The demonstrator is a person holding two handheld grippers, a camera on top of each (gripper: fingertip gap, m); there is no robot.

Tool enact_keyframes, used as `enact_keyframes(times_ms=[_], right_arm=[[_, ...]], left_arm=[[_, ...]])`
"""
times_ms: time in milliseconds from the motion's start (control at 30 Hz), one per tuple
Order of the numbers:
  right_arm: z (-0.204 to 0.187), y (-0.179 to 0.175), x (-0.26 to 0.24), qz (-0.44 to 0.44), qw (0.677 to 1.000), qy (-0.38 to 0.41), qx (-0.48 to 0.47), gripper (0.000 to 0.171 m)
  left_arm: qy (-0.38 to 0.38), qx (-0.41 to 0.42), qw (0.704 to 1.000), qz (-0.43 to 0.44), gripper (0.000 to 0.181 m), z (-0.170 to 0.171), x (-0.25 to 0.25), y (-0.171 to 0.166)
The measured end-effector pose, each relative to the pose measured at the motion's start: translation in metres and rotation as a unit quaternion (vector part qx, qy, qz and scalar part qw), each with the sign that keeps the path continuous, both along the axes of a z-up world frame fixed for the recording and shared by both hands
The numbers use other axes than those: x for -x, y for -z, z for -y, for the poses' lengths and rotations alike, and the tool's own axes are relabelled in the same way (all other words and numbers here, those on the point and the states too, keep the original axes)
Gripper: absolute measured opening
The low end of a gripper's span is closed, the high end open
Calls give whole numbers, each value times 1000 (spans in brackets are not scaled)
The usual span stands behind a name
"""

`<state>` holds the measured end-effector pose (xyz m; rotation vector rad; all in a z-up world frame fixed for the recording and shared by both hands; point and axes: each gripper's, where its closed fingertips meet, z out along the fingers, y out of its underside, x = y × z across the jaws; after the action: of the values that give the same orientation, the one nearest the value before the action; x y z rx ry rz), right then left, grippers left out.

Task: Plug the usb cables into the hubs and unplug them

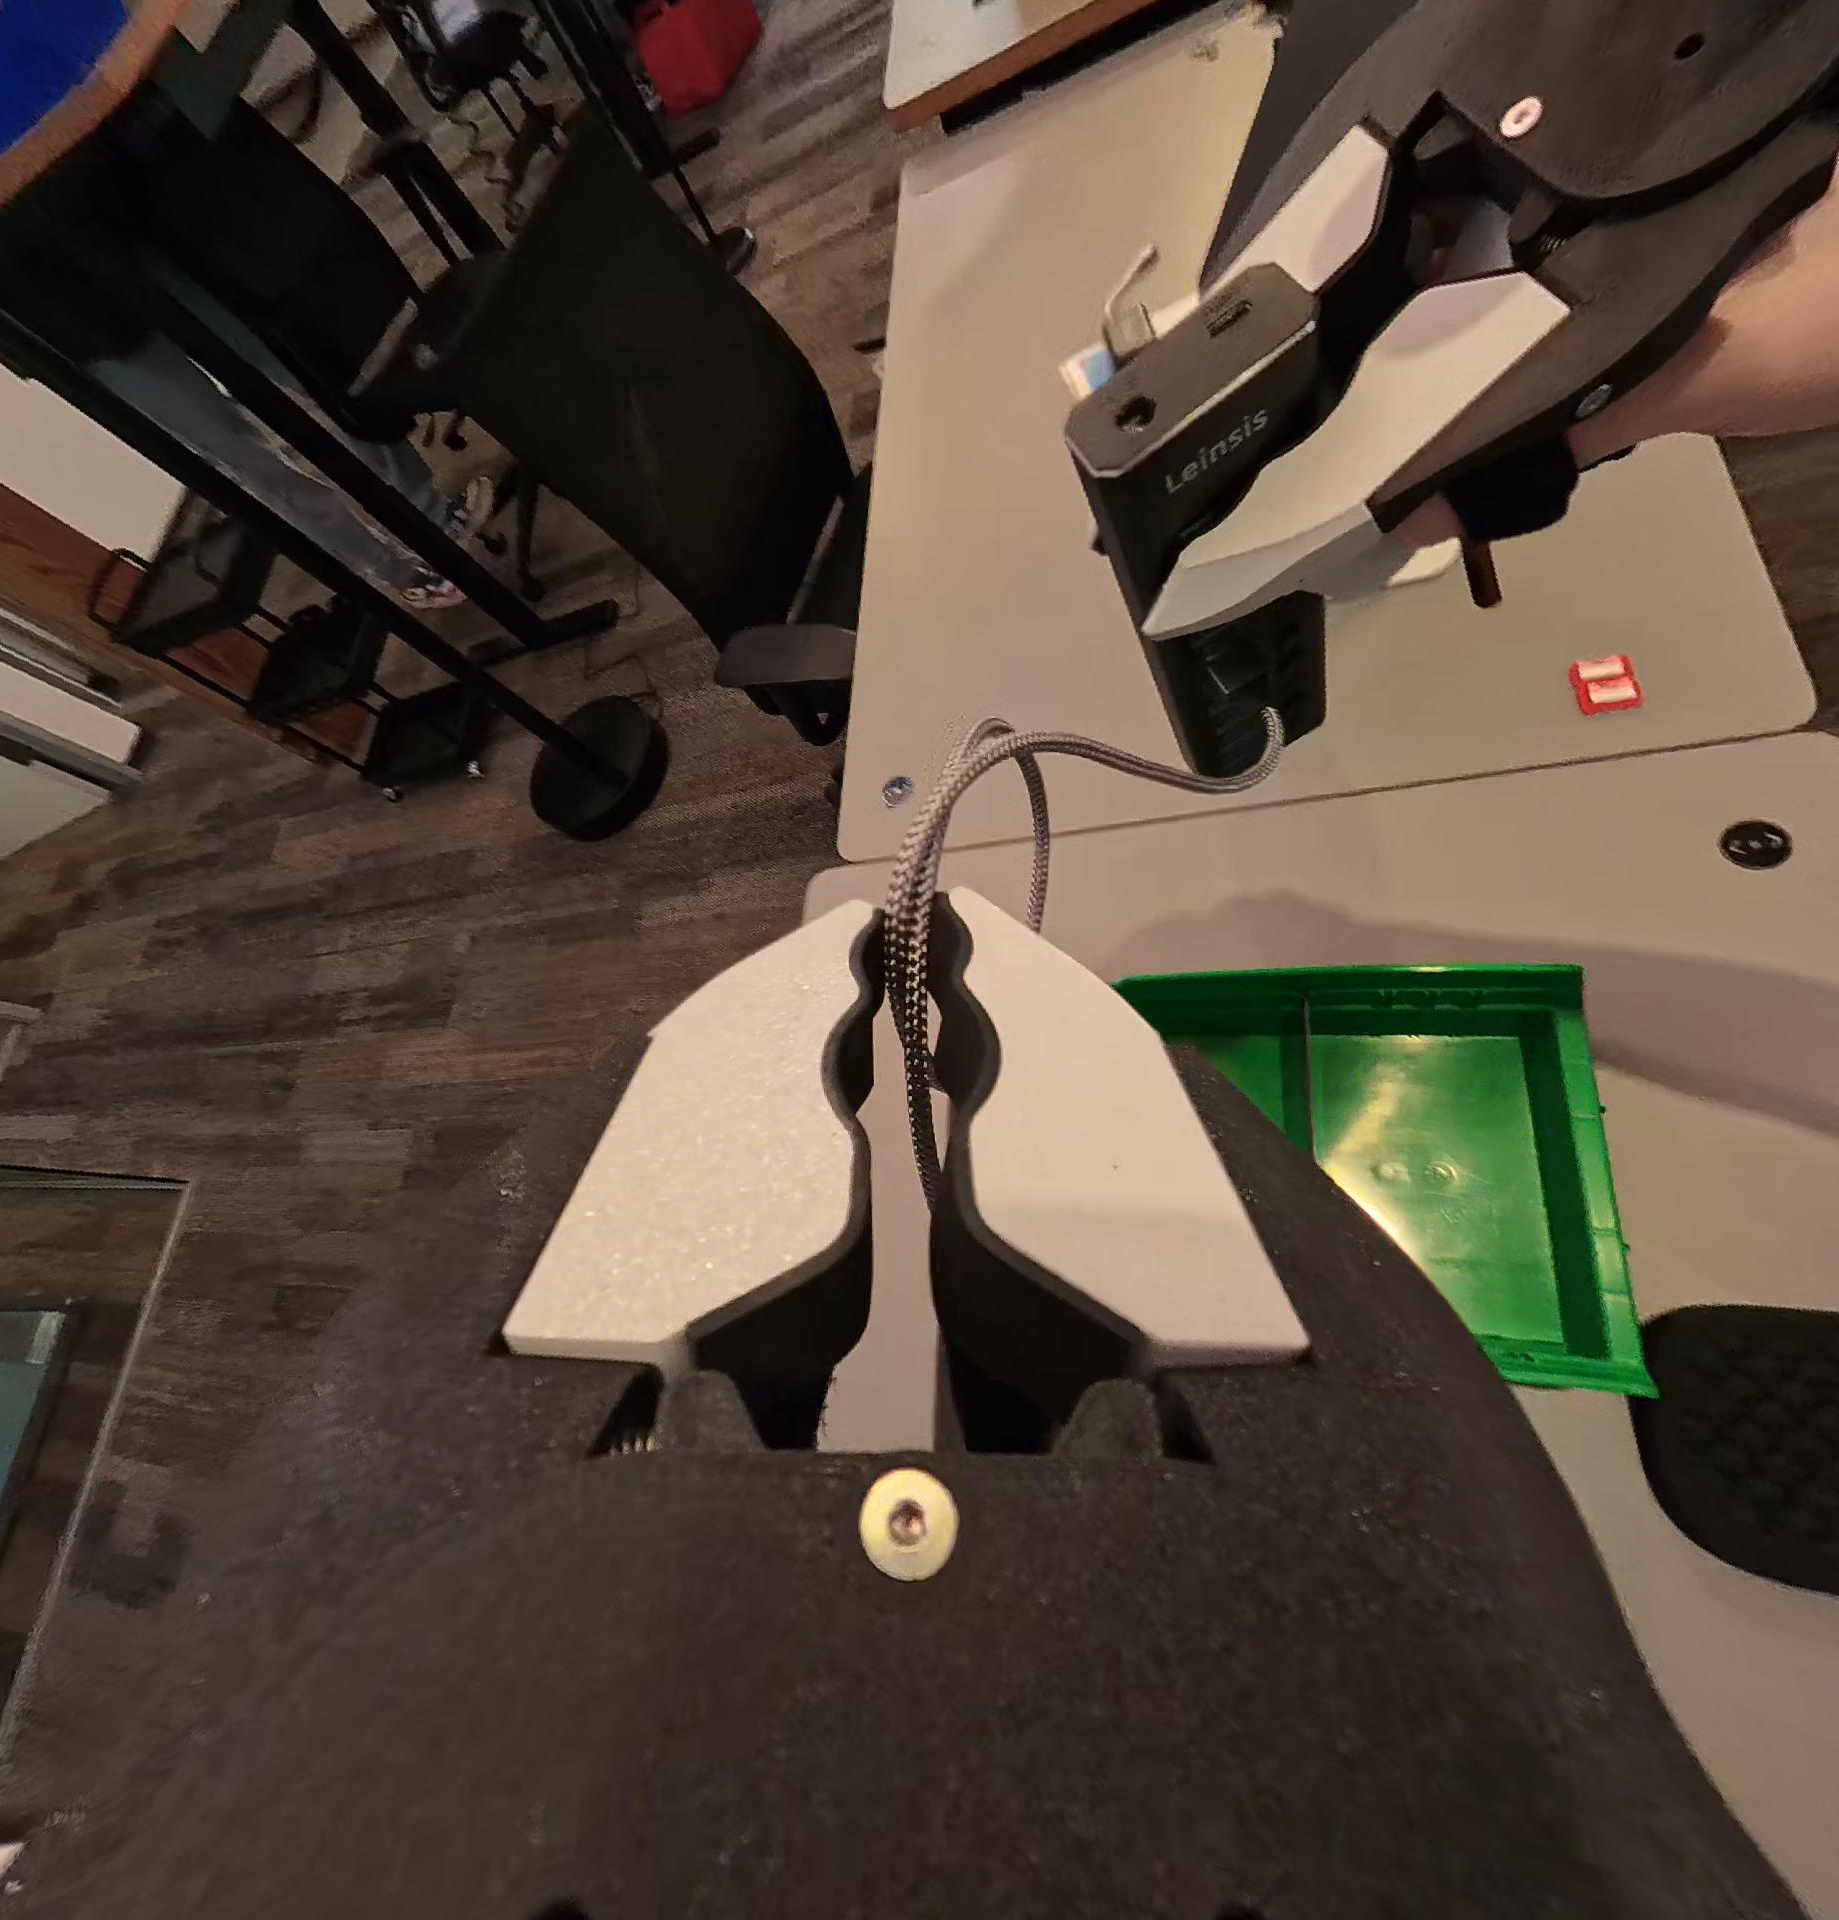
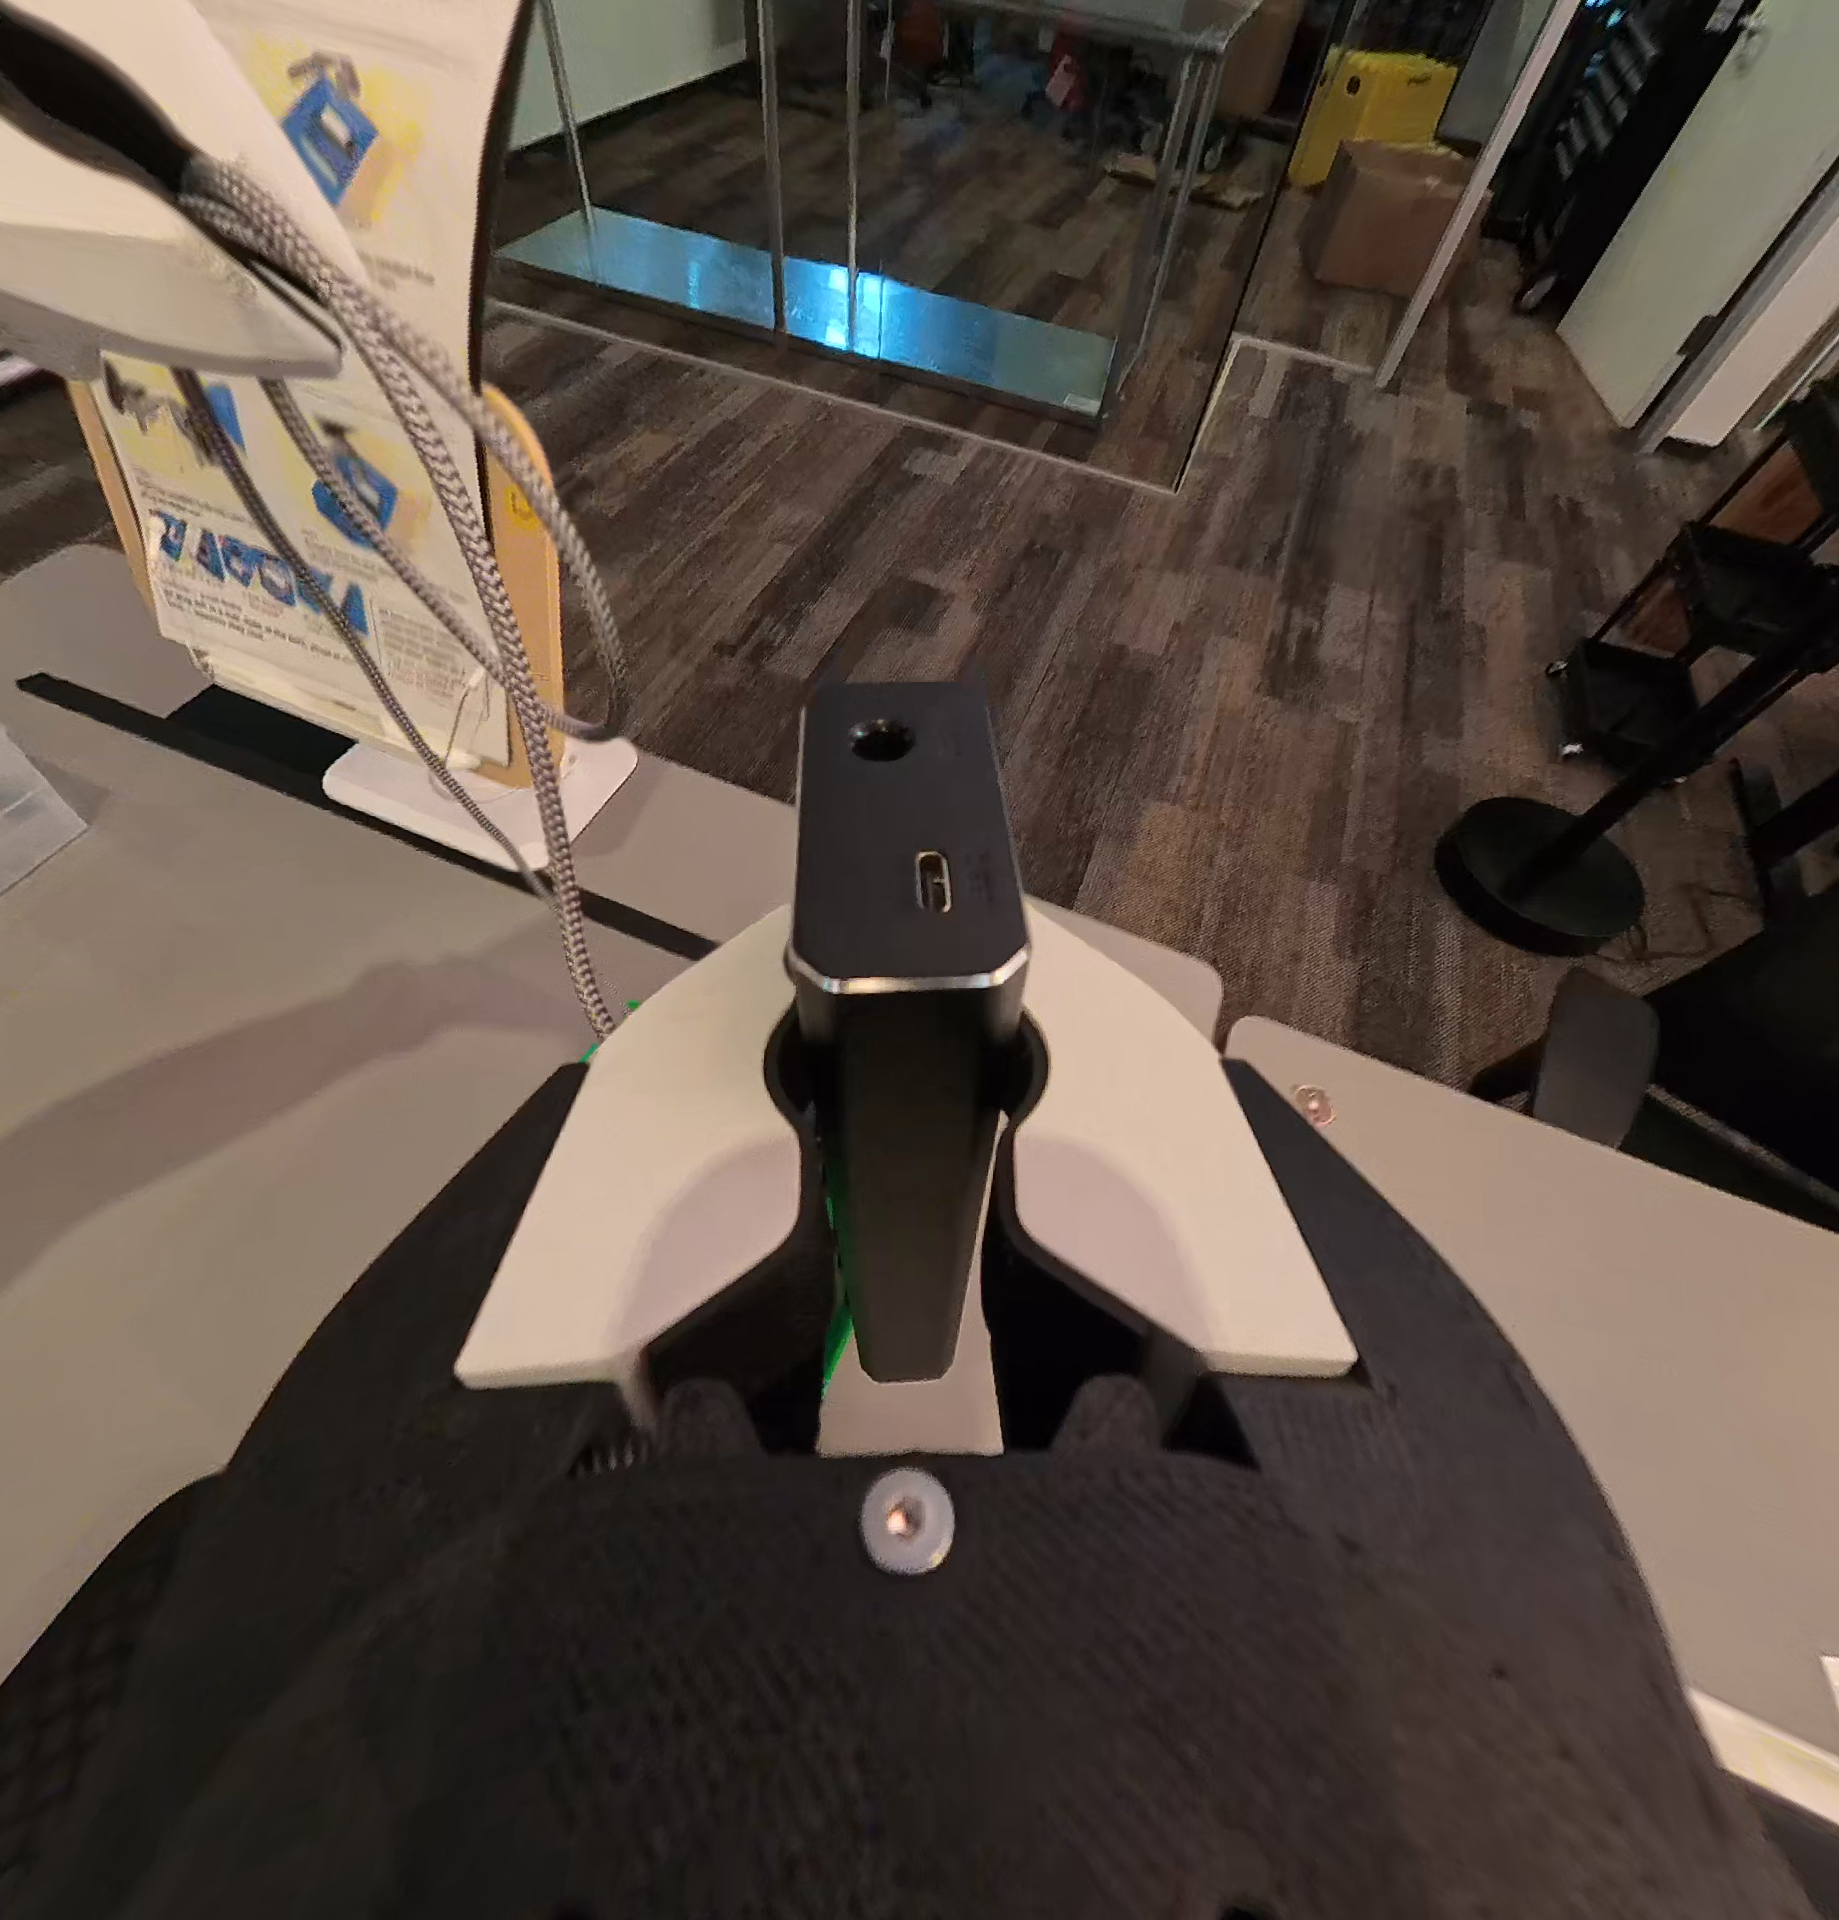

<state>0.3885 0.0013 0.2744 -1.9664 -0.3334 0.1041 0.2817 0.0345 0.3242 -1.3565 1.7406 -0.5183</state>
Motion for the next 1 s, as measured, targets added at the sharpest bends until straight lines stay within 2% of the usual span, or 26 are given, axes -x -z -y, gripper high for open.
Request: enact_keyframes(times_ms=[167,367,533,633,700,800,1000], right_arm=[[-5,79,13,-31,996,-37,69,30],[-23,176,35,-101,983,-73,138,31],[-38,218,54,-53,977,-82,188,31],[-47,239,61,14,971,-83,225,31],[-53,254,66,58,963,-87,249,31],[-56,278,73,98,944,-102,298,32],[-56,321,87,82,921,-134,358,32]], left_arm=[[10,49,996,-74,6,6,14,88],[26,164,985,-50,6,25,18,204],[23,203,973,-108,6,38,19,309],[14,198,970,-139,6,39,20,353],[8,201,968,-147,6,40,20,371],[-4,196,971,-140,24,36,27,382],[-13,124,990,-60,62,27,62,346]])
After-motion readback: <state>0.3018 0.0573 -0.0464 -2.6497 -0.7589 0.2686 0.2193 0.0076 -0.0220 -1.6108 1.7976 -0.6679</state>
